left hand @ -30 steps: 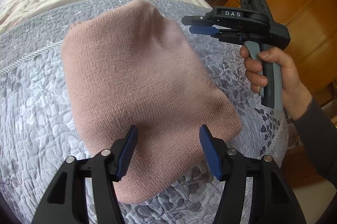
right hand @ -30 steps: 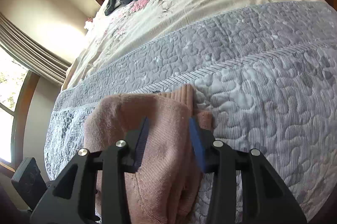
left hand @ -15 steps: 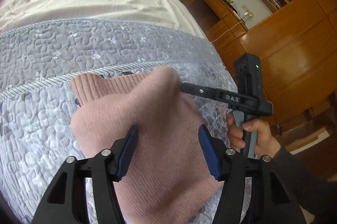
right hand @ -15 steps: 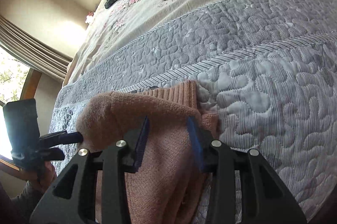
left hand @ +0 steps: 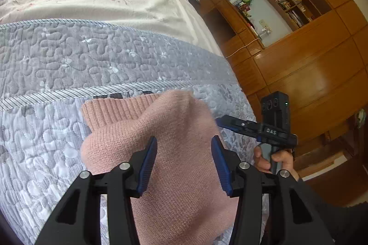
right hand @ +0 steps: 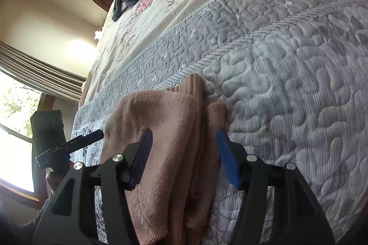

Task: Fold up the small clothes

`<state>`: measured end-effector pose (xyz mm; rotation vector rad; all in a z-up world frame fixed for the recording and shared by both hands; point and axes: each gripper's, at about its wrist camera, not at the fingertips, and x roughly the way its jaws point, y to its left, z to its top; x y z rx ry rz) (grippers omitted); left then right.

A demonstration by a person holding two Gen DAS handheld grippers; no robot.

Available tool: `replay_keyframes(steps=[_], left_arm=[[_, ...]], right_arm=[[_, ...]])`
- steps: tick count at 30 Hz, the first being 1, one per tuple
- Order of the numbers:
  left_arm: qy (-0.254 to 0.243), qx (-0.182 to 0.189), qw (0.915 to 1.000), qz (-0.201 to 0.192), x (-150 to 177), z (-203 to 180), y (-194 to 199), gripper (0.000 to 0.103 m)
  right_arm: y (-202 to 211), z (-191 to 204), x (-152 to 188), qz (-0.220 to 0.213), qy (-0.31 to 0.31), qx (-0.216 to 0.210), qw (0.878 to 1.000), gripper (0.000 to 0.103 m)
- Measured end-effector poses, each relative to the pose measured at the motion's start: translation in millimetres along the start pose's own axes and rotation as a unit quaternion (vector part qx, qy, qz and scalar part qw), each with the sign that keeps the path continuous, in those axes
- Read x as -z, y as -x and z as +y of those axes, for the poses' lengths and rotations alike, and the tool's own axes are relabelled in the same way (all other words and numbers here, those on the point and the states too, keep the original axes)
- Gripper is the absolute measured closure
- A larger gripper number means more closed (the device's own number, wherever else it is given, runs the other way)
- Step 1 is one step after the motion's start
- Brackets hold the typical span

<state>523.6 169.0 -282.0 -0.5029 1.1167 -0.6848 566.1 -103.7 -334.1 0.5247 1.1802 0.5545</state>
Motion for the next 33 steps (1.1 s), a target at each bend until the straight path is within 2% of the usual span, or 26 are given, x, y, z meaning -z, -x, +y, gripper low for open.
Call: replay_keyframes(steps=[1,2,3,5,7,10,13,14,17,19,21,23,25,26,29,30,33], left_arm=[[0.005,0.001,0.9999,0.010,0,5,-10,0.054],[0.010,0.002,0.9999,0.013,1,10,-19,0.054],[0.016,0.000,0.9998,0.011,1,12,-21,0.059],[0.023,0.010,0.9997,0.004,-2,12,-25,0.060],[0.019,0.010,0.9998,0.003,-4,7,-27,0.060],[0.005,0.008,0.9999,-0.011,-3,-8,-13,0.060],[0.008,0.035,0.9988,-0.034,10,-14,14,0.060],[0.003,0.035,0.9990,-0.028,16,-14,18,0.060],[-0.006,0.000,0.9998,0.017,29,-7,2,0.061],[-0.002,-0.011,0.9996,0.027,31,0,-8,0.065],[-0.007,-0.025,0.9993,0.026,29,2,-14,0.070],[-0.001,-0.036,0.9989,0.029,27,2,-18,0.073],[-0.013,-0.058,0.9977,0.032,26,-12,-11,0.073],[-0.025,-0.057,0.9977,0.027,27,-22,-3,0.071],[-0.050,-0.034,0.9979,0.022,46,-41,20,0.067],[-0.048,-0.030,0.9980,0.028,55,-42,22,0.067],[-0.036,-0.052,0.9969,0.046,75,-31,7,0.067]], right_arm=[[-6,0,3,0.015,0.000,0.001,1.000,0.048],[-13,-1,5,0.031,0.003,0.005,1.000,0.066],[-21,-1,6,0.046,0.010,0.003,0.999,0.078],[-18,3,3,0.031,0.018,0.006,0.999,0.090],[-12,2,-3,0.010,0.018,0.016,1.000,0.091],[-22,-16,0,0.014,-0.006,0.023,1.000,0.091],[-15,-13,3,0.013,-0.011,0.015,1.000,0.086],[-8,-10,5,0.012,-0.015,0.014,1.000,0.080],[25,22,23,-0.021,0.041,0.024,0.999,0.080],[30,36,38,-0.008,0.055,0.000,0.998,0.080],[13,40,49,0.029,0.067,0.007,0.997,0.083],[-4,29,55,0.042,0.074,0.046,0.995,0.103],[1,19,55,0.039,0.040,0.034,0.998,0.103],[10,25,56,0.031,0.042,0.029,0.998,0.096],[37,52,70,0.017,0.068,-0.010,0.997,0.095],[40,56,78,0.021,0.075,-0.016,0.997,0.095],[23,47,96,0.052,0.065,-0.010,0.996,0.096]])
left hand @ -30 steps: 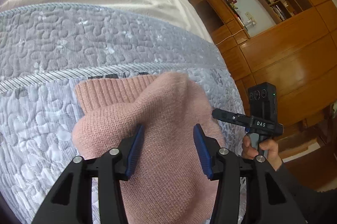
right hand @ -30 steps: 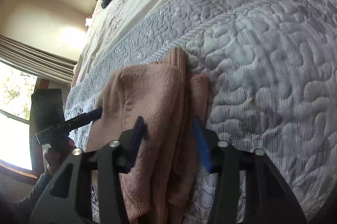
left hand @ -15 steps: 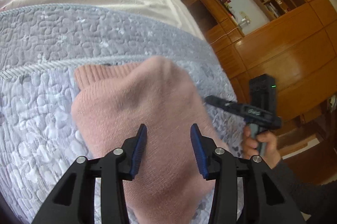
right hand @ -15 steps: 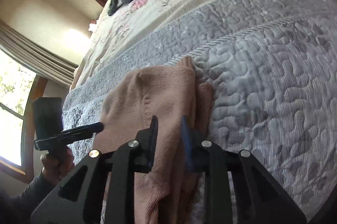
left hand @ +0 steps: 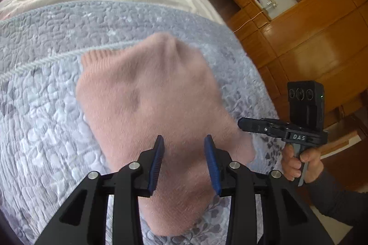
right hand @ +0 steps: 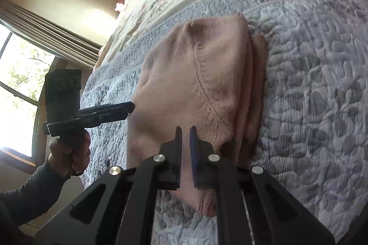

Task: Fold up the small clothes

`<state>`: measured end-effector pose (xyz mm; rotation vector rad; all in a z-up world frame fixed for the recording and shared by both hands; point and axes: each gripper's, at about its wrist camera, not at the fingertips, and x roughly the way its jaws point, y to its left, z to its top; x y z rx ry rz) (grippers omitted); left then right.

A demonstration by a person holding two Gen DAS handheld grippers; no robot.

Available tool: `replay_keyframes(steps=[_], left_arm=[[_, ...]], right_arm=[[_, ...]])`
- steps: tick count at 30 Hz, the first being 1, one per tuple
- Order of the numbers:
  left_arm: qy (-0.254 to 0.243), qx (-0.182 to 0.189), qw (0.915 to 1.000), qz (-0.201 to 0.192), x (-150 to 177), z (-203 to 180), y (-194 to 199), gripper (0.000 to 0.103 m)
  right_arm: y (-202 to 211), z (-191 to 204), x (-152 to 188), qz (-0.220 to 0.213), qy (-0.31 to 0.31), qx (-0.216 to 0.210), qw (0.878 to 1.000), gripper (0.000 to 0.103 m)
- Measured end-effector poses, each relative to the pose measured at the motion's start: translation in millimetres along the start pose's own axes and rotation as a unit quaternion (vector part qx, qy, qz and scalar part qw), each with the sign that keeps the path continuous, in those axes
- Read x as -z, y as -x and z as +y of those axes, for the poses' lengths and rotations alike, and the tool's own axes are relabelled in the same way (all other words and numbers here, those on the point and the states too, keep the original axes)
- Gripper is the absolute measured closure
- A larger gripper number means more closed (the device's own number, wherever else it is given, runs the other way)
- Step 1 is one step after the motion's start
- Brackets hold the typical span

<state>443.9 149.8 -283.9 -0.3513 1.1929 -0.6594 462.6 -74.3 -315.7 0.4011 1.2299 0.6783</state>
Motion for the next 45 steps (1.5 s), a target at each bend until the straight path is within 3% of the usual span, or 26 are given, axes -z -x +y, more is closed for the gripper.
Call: replay_keyframes(steps=[3,7,8,10,12,15,19,21,22,23,25,28,32,37,45], left_arm=[[0.028,0.015,0.9995,-0.005,2,5,-6,0.068],[0.030,0.011,0.9994,-0.013,8,-5,8,0.066],[0.037,0.018,0.9990,-0.018,15,-4,18,0.064],[0.048,0.018,0.9981,-0.035,32,-1,35,0.051],[0.069,0.012,0.9965,-0.046,51,8,45,0.045],[0.112,0.004,0.9927,-0.045,79,29,45,0.040],[0.162,0.019,0.9865,-0.012,100,56,20,0.036],[0.174,0.038,0.9839,-0.006,104,62,14,0.036],[0.179,0.057,0.9821,-0.009,104,65,13,0.034],[0.183,0.072,0.9803,-0.015,103,69,13,0.033],[0.194,0.102,0.9750,-0.034,99,78,14,0.030],[0.226,0.146,0.9620,-0.049,98,96,10,0.029],[0.236,0.171,0.9554,-0.044,100,107,-1,0.029],[0.231,0.187,0.9540,-0.038,103,109,-6,0.029],[0.217,0.227,0.9489,-0.028,98,103,-22,0.029]], right_arm=[[-25,-26,13,0.021,-0.015,0.039,0.999,0.103],[-13,-30,19,0.017,-0.048,0.011,0.999,0.103],[-7,-27,20,0.017,-0.048,0.004,0.999,0.097],[8,-17,24,0.009,-0.038,-0.007,0.999,0.095],[18,-9,30,0.004,-0.029,-0.017,0.999,0.093],[13,-2,40,0.019,-0.013,-0.024,0.999,0.086],[-14,-12,50,0.064,-0.008,0.012,0.998,0.092],[-3,-6,40,0.063,-0.010,-0.005,0.998,0.087],[9,-7,32,0.051,-0.017,-0.022,0.998,0.075],[21,-13,23,0.035,-0.033,-0.033,0.998,0.051],[44,-32,-1,-0.002,-0.078,-0.051,0.996,0.033],[49,-71,-32,-0.006,-0.152,-0.118,0.981,0.028],[21,-105,-64,0.002,-0.209,-0.148,0.967,0.027],[-21,-102,-79,0.032,-0.186,-0.124,0.974,0.025],[-37,-97,-105,0.042,-0.158,-0.117,0.980,0.022]])
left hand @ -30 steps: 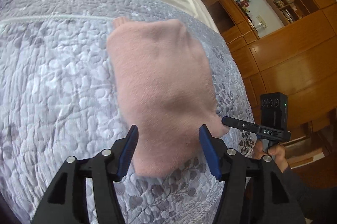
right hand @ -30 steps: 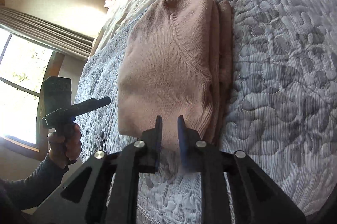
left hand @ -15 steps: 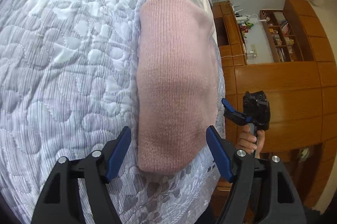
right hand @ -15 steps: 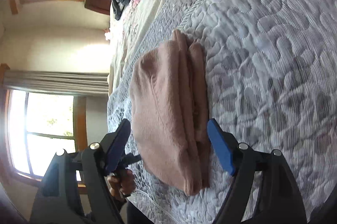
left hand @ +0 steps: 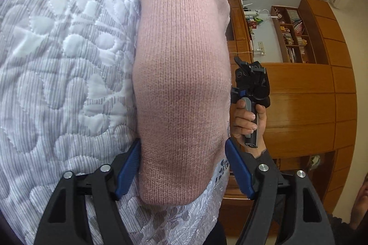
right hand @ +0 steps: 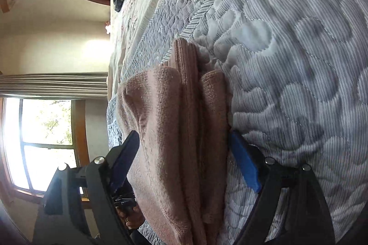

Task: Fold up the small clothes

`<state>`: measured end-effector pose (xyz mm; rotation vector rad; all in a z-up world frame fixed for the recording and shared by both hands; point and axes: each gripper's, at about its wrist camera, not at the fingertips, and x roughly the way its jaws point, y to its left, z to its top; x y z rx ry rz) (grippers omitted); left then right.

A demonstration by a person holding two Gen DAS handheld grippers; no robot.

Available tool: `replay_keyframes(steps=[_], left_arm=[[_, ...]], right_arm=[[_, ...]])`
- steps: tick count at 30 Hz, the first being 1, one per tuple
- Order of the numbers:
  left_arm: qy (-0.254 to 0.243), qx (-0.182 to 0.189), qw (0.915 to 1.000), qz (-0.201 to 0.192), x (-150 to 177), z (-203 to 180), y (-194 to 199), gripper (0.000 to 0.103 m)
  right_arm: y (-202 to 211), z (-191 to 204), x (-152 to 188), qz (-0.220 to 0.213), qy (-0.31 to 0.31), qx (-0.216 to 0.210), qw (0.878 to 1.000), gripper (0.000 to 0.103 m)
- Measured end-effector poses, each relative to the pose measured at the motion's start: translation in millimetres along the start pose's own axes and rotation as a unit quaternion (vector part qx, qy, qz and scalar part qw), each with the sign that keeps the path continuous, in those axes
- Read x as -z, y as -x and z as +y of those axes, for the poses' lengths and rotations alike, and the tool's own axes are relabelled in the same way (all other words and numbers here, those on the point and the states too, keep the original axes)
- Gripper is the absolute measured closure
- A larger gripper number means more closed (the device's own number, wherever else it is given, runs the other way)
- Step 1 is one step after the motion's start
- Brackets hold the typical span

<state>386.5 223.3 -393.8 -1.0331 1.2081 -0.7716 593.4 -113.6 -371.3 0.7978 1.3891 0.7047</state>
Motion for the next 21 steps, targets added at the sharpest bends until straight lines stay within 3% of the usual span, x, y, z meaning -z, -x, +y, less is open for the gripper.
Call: replay_keyframes(steps=[5,8,9,11,16,21], left_arm=[[0.009,0.011,0.9999,-0.003,2,4,-8,0.029],[0.005,-0.003,1.0000,0.001,-2,-7,-20,0.029],[0.004,-0.009,0.9999,0.004,-2,-9,-21,0.031],[0.002,-0.026,0.9996,0.008,-3,-13,-22,0.032],[0.021,-0.037,0.9991,0.002,-3,-12,-19,0.057],[0.018,-0.053,0.9984,-0.007,-1,-26,-18,0.067]], right_arm=[[-21,10,-6,0.011,0.023,0.019,1.000,0.022],[-26,12,-6,0.002,0.023,0.012,1.000,0.023],[-29,15,-8,-0.002,0.023,0.012,1.000,0.025],[-31,15,-7,-0.004,0.024,0.014,1.000,0.042],[-27,15,1,-0.016,0.025,0.011,1.000,0.055],[-26,23,1,-0.031,0.028,0.011,0.999,0.059]])
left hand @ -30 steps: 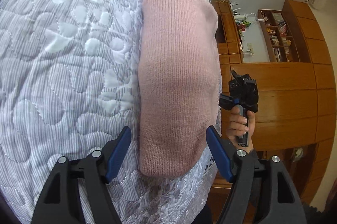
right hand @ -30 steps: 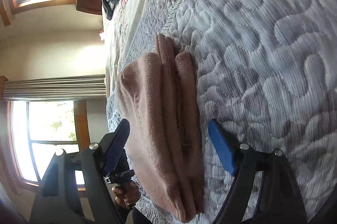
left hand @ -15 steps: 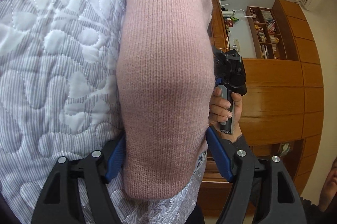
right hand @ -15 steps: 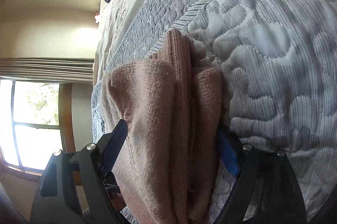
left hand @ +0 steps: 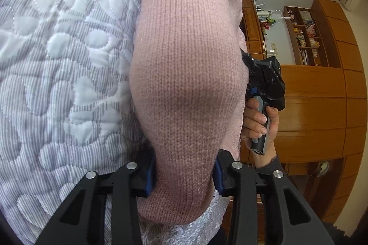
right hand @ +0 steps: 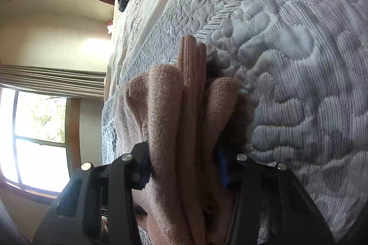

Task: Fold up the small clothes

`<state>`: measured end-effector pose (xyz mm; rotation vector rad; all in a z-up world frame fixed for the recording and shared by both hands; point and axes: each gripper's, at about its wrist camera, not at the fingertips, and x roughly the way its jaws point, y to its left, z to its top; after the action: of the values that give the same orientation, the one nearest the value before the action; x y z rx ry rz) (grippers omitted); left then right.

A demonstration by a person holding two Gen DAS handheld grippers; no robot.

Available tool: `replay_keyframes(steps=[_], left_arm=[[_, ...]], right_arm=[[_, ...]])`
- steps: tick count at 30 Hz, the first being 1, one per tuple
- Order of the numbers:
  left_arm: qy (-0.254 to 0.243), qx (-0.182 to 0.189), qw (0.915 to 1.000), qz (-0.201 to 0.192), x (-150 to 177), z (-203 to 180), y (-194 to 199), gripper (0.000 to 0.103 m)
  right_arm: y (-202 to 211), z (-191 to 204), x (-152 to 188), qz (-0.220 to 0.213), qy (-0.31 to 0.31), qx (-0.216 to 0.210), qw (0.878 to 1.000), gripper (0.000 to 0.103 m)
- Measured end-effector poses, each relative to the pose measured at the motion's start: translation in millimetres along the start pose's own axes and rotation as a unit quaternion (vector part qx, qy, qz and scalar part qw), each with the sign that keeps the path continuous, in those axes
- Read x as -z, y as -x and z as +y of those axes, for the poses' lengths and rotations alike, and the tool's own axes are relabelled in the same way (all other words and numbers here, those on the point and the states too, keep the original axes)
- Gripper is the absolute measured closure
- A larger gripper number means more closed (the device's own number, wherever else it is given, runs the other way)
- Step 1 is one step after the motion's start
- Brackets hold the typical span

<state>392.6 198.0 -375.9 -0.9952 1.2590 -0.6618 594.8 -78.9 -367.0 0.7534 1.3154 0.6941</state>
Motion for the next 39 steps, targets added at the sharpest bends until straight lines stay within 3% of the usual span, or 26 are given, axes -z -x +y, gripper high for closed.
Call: replay_keyframes(steps=[12,24,30,35,39], left_arm=[[-0.024,-0.024,0.9990,-0.031,-3,-48,28,0.072],[-0.025,-0.055,0.9947,-0.083,55,-48,120,0.072],[-0.001,-0.060,0.9912,-0.118,108,-12,181,0.072],[0.046,-0.061,0.9902,-0.117,143,46,196,0.072],[0.073,-0.081,0.9874,-0.114,155,73,189,0.061]], right_arm=[[8,38,10,-0.019,0.012,-0.012,1.000,0.062],[-41,97,68,0.017,0.022,-0.057,0.998,0.062],[-93,130,116,0.056,0.027,-0.082,0.995,0.062],[-134,123,157,0.093,0.023,-0.059,0.994,0.061],[-133,108,175,0.095,0.023,-0.005,0.995,0.044]])
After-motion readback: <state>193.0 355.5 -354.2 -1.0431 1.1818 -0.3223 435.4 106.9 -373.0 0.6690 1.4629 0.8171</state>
